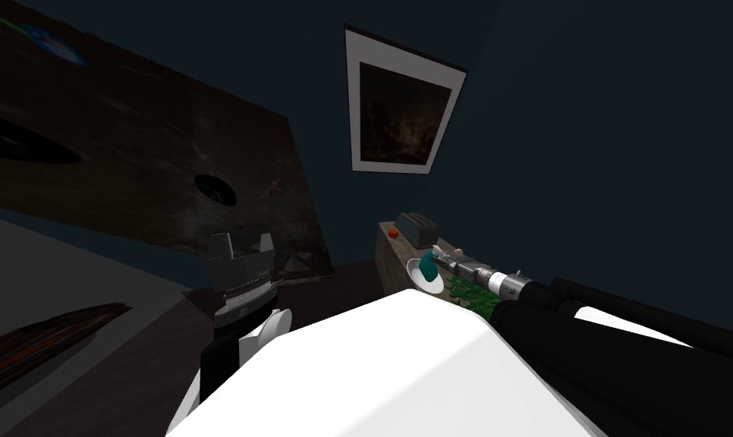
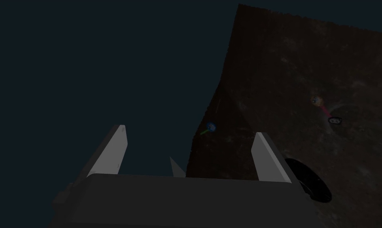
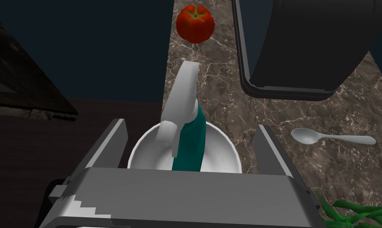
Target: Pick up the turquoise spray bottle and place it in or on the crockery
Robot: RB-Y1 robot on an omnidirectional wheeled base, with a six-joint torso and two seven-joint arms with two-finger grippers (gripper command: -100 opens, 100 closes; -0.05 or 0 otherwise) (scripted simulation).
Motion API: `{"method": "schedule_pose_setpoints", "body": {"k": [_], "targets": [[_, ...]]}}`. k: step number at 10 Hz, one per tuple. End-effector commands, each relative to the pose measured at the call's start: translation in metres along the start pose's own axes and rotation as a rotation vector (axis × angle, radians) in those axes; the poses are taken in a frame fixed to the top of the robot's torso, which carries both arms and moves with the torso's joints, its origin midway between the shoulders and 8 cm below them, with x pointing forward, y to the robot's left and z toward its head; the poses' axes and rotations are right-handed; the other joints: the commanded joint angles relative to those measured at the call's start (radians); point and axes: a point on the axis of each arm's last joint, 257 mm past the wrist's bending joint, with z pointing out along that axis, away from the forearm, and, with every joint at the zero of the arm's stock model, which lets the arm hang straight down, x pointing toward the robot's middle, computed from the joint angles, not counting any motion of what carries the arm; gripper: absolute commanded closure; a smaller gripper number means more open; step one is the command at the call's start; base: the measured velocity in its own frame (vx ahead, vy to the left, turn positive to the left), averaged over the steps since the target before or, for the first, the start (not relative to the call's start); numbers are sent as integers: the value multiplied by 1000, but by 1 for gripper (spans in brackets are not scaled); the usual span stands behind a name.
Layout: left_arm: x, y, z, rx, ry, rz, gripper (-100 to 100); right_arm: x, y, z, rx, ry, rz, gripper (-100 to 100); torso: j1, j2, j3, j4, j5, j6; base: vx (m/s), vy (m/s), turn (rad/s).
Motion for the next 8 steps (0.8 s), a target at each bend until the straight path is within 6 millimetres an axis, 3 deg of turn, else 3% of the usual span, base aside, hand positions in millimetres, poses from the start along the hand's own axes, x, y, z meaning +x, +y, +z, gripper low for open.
{"method": "schedule_pose_setpoints", "body": {"k": [1,6,7,8], "targets": [[0,0,0,0,0,0,0,8,3,-7,-5,2,-1,-100,0,0,0,0,0,0,-15,26,24],[0,0,0,0,0,0,0,35,11,-24,-15,10,-2,-100,0,0,0,0,0,0,-12,26,28],[0,0,0,0,0,0,0,31,10,-22,-14,8,-3,-100,0,0,0,0,0,0,-5,12,4],[0,0,0,0,0,0,0,32,11,-22,-14,9,-2,0,-1,0,0,0,0,0,0,0,0]]}}
